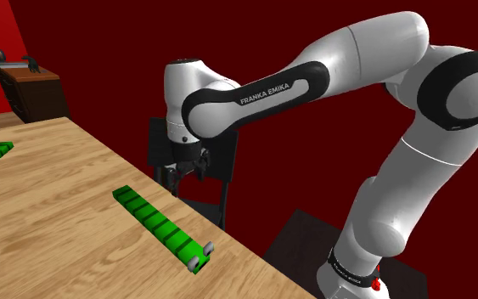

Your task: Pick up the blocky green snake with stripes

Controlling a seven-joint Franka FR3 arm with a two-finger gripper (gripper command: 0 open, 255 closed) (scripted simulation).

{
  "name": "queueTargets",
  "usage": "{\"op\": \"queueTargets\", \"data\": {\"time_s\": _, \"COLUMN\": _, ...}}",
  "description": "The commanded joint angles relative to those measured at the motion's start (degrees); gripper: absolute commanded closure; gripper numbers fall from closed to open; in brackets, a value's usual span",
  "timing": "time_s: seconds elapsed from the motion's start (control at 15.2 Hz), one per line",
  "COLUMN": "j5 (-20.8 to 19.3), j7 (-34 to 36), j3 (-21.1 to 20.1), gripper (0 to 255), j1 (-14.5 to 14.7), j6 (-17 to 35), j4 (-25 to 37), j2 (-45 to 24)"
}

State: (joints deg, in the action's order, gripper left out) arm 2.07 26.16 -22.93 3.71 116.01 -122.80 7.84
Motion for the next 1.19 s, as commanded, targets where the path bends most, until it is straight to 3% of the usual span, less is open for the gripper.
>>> {"op": "queueTargets", "data": {"time_s": 0.0, "j5": -2.10, "j7": 3.26, "j3": -1.51, "gripper": 0, "j1": 0.46, "j6": 0.82, "j4": 3.25, "j2": -4.77}}
{"op": "queueTargets", "data": {"time_s": 0.46, "j5": -10.47, "j7": 12.98, "j3": -3.49, "gripper": 0, "j1": 4.40, "j6": 0.57, "j4": 16.51, "j2": -21.07}}
{"op": "queueTargets", "data": {"time_s": 1.06, "j5": -12.01, "j7": 14.10, "j3": -2.91, "gripper": 0, "j1": 4.83, "j6": 5.65, "j4": 13.62, "j2": -23.54}}
{"op": "queueTargets", "data": {"time_s": 1.12, "j5": -11.98, "j7": 14.05, "j3": -2.91, "gripper": 255, "j1": 4.80, "j6": 5.58, "j4": 13.64, "j2": -23.49}}
